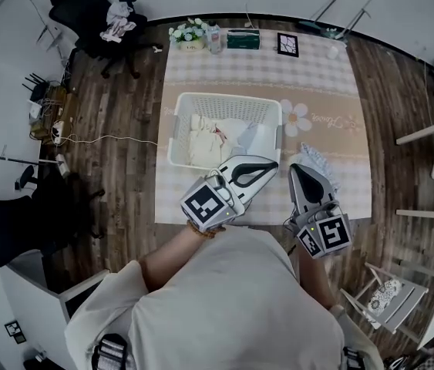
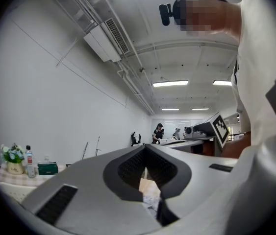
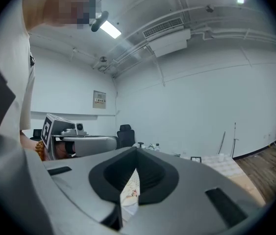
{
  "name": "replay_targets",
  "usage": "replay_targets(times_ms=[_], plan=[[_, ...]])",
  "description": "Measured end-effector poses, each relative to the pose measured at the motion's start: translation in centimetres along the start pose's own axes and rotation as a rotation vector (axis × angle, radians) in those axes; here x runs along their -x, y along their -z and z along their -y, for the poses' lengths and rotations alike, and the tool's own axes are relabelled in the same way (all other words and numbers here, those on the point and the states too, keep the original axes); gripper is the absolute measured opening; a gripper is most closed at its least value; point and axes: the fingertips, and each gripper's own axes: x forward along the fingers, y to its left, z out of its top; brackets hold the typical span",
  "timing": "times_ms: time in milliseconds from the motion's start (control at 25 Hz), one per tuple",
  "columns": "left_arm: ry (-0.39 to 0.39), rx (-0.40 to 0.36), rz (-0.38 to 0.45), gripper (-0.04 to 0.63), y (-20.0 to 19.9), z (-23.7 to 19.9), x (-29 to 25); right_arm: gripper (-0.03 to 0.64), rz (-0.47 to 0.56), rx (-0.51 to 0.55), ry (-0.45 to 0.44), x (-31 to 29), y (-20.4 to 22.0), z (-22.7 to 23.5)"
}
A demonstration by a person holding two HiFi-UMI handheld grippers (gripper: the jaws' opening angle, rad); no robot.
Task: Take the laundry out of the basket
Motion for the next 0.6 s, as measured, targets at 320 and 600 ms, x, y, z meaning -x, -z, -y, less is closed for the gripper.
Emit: replay_targets(times_ms=[320,600], plan=[[-0.021,0.031,0.02,0.038,-0.2,-0.3,-0.4,0.008,0.009,0.018,0.028,0.2,-0.6,1.2],[-0.068,-0.013,0.022,0.038,-0.3,-1.1,0.1,0.008,0.019,0.008,0.012,-0.3,-0.4,0.8]])
